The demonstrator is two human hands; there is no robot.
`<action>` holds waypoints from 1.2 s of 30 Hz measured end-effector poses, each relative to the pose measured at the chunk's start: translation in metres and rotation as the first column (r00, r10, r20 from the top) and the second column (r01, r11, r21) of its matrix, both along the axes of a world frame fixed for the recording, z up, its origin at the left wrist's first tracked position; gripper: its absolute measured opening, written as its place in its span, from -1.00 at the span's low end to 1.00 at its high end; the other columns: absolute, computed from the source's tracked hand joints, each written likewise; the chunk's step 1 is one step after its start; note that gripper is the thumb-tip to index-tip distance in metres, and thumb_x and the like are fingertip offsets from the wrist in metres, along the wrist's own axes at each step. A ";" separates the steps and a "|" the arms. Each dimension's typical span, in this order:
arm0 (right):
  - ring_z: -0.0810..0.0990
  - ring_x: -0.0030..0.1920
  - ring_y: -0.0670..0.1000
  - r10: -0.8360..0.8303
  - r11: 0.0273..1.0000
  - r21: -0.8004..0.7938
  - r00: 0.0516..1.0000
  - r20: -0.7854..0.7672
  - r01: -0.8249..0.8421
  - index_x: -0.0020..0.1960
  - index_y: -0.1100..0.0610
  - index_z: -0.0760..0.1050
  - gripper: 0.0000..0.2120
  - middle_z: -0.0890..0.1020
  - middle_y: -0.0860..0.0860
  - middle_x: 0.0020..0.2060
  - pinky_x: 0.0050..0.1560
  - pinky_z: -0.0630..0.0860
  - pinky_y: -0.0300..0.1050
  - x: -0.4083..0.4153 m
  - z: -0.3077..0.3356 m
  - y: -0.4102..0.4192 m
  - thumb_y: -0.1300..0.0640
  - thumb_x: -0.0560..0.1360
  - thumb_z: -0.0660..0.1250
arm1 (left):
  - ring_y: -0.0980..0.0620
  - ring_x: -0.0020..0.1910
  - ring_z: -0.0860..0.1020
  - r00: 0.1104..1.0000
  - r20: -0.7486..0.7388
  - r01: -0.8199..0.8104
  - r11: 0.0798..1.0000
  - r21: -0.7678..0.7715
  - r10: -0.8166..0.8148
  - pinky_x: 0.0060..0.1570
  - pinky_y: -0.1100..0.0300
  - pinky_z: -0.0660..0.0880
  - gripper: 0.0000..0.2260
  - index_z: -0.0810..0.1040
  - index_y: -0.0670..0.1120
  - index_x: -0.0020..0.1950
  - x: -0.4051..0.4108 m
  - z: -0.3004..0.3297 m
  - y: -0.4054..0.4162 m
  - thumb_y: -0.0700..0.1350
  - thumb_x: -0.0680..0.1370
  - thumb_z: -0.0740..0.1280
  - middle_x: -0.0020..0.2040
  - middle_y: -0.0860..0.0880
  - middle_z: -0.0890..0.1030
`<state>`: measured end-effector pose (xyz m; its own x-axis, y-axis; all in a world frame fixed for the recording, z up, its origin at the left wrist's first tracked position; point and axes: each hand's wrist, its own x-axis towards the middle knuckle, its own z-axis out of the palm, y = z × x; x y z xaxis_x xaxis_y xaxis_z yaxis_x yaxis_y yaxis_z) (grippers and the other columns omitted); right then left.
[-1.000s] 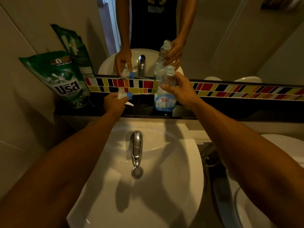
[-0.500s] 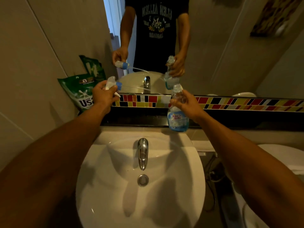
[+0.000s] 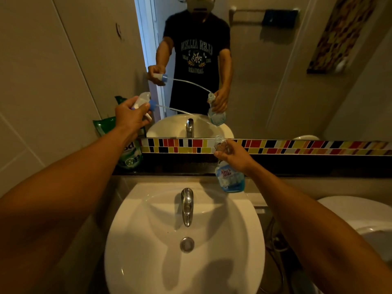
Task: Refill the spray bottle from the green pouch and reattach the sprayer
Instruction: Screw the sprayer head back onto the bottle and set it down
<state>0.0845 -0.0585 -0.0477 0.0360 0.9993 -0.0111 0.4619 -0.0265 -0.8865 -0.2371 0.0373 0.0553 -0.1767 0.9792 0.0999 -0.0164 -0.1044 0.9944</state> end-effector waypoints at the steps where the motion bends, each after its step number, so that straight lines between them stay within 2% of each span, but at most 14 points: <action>1: 0.60 0.07 -0.12 0.003 1.000 0.002 1.000 -0.004 -0.003 0.39 0.03 0.46 -0.57 0.62 -0.09 0.11 0.15 0.58 0.01 -0.002 0.001 -0.002 0.01 0.56 0.46 | -0.03 0.11 0.65 1.000 -0.003 0.008 1.000 0.009 -0.008 -0.01 0.08 0.66 -0.59 0.52 -0.02 0.37 -0.001 0.002 -0.003 -0.15 0.53 0.45 0.20 -0.10 0.62; 5: 0.57 -0.01 -0.18 0.003 1.000 0.011 1.000 -0.007 -0.003 0.36 0.06 0.46 -0.61 0.59 -0.19 0.01 -0.06 0.52 -0.19 -0.009 0.007 -0.008 0.05 0.58 0.45 | -0.01 0.09 0.66 0.999 0.006 0.036 0.999 0.014 -0.036 -0.01 0.10 0.66 -0.58 0.51 -0.04 0.39 -0.007 0.007 -0.010 -0.16 0.53 0.45 0.20 -0.09 0.63; 8: 0.59 -0.01 -0.16 0.002 1.000 0.018 1.000 0.003 -0.002 0.33 0.07 0.47 -0.64 0.61 -0.16 0.00 -0.11 0.51 -0.23 -0.013 0.011 -0.012 0.06 0.58 0.45 | -0.01 0.10 0.66 0.998 0.003 0.061 0.998 0.012 -0.061 -0.08 0.16 0.66 -0.53 0.47 -0.03 0.43 -0.013 0.009 -0.014 -0.17 0.54 0.44 0.24 -0.08 0.60; 11: 0.62 0.03 -0.10 0.004 1.000 0.017 1.000 0.012 -0.004 0.28 0.06 0.48 -0.68 0.63 -0.12 0.02 -0.07 0.57 -0.15 -0.016 0.011 -0.014 0.04 0.57 0.45 | -0.04 0.13 0.64 0.996 -0.019 0.083 0.996 0.013 -0.083 -0.10 0.18 0.65 -0.53 0.46 -0.03 0.44 -0.017 0.010 -0.017 -0.19 0.54 0.44 0.27 -0.08 0.58; 15: 0.63 0.07 -0.05 0.017 1.000 0.013 0.999 0.027 -0.018 0.26 0.04 0.48 -0.69 0.64 -0.06 0.06 0.11 0.61 0.03 -0.023 0.013 -0.017 0.02 0.57 0.45 | -0.06 0.14 0.63 0.994 -0.039 0.106 0.994 0.015 -0.105 0.01 0.09 0.65 -0.48 0.43 -0.03 0.47 -0.017 0.010 -0.019 -0.18 0.53 0.45 0.29 -0.09 0.56; 19: 0.63 0.04 -0.07 0.043 0.999 0.032 0.998 0.039 -0.044 0.23 0.04 0.48 -0.71 0.63 -0.08 0.02 0.06 0.59 -0.02 -0.035 0.021 -0.021 0.02 0.57 0.45 | 0.00 0.04 0.64 0.987 -0.035 0.160 0.987 0.032 -0.159 0.01 0.07 0.65 -0.49 0.43 -0.04 0.48 -0.005 0.016 -0.025 -0.23 0.55 0.43 0.25 -0.08 0.54; 24: 0.65 0.06 -0.03 0.066 0.997 0.027 0.997 0.028 -0.067 0.30 0.01 0.47 -0.63 0.65 -0.01 0.10 0.08 0.61 -0.02 -0.052 0.030 -0.021 -0.01 0.55 0.46 | -0.14 0.15 0.62 0.944 -0.044 0.328 0.944 0.034 -0.327 -0.15 0.14 0.67 -0.50 0.50 -0.01 0.43 0.014 0.020 -0.032 -0.29 0.51 0.45 0.35 -0.15 0.49; 28: 0.68 0.06 -0.01 0.089 0.994 0.055 0.996 0.015 -0.089 0.24 -0.01 0.52 -0.66 0.69 -0.02 0.06 0.07 0.61 -0.01 -0.063 0.036 -0.020 -0.06 0.52 0.48 | -0.24 0.20 0.58 0.910 -0.119 0.404 0.914 0.035 -0.398 0.02 -0.04 0.65 -0.51 0.52 0.00 0.39 0.034 0.021 -0.040 -0.31 0.50 0.46 0.35 -0.17 0.47; 31: 0.68 0.07 0.02 0.089 0.994 0.068 0.996 -0.015 -0.088 0.19 0.00 0.53 -0.69 0.70 0.01 0.04 0.10 0.63 0.04 -0.068 0.038 -0.020 -0.06 0.51 0.49 | -0.21 0.19 0.58 0.889 -0.160 0.439 0.897 0.040 -0.428 0.05 -0.07 0.64 -0.51 0.55 0.00 0.37 0.043 0.019 -0.046 -0.32 0.49 0.47 0.34 -0.15 0.49; 36: 0.66 0.07 0.01 0.107 0.990 0.096 0.994 -0.025 -0.104 0.25 0.06 0.49 -0.67 0.66 0.03 0.07 -0.03 0.55 -0.14 -0.078 0.042 -0.024 -0.01 0.56 0.45 | -0.18 0.15 0.60 0.864 -0.226 0.472 0.880 0.056 -0.449 0.03 -0.04 0.65 -0.51 0.56 0.01 0.37 0.047 0.010 -0.051 -0.31 0.48 0.48 0.31 -0.16 0.53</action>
<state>0.0067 -0.0827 -0.0055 -0.0685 0.9941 0.0836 0.4309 0.1051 -0.8963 -0.1902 -0.0142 0.0656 0.3269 0.9253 0.1922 0.1094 -0.2390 0.9648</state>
